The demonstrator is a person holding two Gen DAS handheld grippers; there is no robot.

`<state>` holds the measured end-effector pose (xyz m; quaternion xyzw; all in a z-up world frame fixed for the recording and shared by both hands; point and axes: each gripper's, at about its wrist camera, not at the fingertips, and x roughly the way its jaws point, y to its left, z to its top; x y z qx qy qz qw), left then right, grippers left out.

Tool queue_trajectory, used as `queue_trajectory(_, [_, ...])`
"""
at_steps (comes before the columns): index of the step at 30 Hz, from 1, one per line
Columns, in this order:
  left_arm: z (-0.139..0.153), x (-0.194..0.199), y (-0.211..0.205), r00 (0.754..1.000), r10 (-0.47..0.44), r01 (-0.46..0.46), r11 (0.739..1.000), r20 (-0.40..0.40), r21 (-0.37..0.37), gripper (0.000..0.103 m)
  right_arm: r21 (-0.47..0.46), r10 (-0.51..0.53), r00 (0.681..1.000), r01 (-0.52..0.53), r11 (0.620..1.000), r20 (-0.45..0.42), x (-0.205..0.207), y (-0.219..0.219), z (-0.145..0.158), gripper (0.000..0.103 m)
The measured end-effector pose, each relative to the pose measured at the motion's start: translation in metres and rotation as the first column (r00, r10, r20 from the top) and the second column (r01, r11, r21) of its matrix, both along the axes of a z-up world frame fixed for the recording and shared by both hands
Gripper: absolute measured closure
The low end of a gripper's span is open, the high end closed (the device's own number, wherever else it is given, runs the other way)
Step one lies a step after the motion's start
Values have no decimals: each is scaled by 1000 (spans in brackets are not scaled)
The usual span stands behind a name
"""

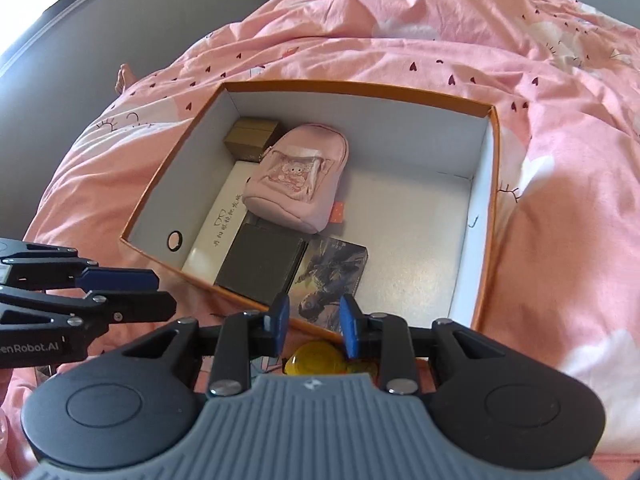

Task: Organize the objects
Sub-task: 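Grip the brown dog plush with the left tool while the right tool grips the white plush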

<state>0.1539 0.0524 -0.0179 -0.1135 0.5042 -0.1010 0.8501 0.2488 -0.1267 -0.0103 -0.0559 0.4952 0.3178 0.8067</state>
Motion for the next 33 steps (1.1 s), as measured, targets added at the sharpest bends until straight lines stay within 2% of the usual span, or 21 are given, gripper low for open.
queue_trajectory(3, [-15, -10, -9, 998, -25, 24, 1000, -65, -8, 70, 5, -9, 1000, 9, 1000, 2, -28, -2, 0, 68])
queue_trajectory(5, [-31, -16, -15, 991, -39, 37, 999, -128, -21, 65, -16, -21, 1000, 20, 1000, -16, -41, -3, -10, 67])
queue_trajectory(8, [-52, -24, -18, 978, -50, 36, 997, -204, -73, 63, -35, -42, 998, 40, 999, -55, -56, -4, -27, 65])
queue_trajectory(10, [-64, -32, -19, 969, -47, 21, 994, -244, -108, 60, -48, -56, 996, 52, 997, -73, -64, -7, -37, 58])
queue_trajectory(17, [-93, -55, -16, 938, 7, -78, 978, -347, -191, 52, -134, -54, 997, 47, 990, -54, -85, -3, -56, 49])
queue_trajectory(20, [-98, -58, -18, 931, 13, -85, 980, -365, -182, 50, -175, -47, 998, 39, 984, -41, -91, -3, -63, 48])
queue_trajectory(26, [-98, -59, -30, 932, -10, -49, 987, -362, -154, 43, -160, -69, 994, 54, 986, -88, -98, -19, -71, 47])
queue_trajectory(33, [-98, -57, -38, 934, -14, -33, 992, -356, -123, 41, -136, -128, 984, 111, 984, -126, -105, -47, -78, 47])
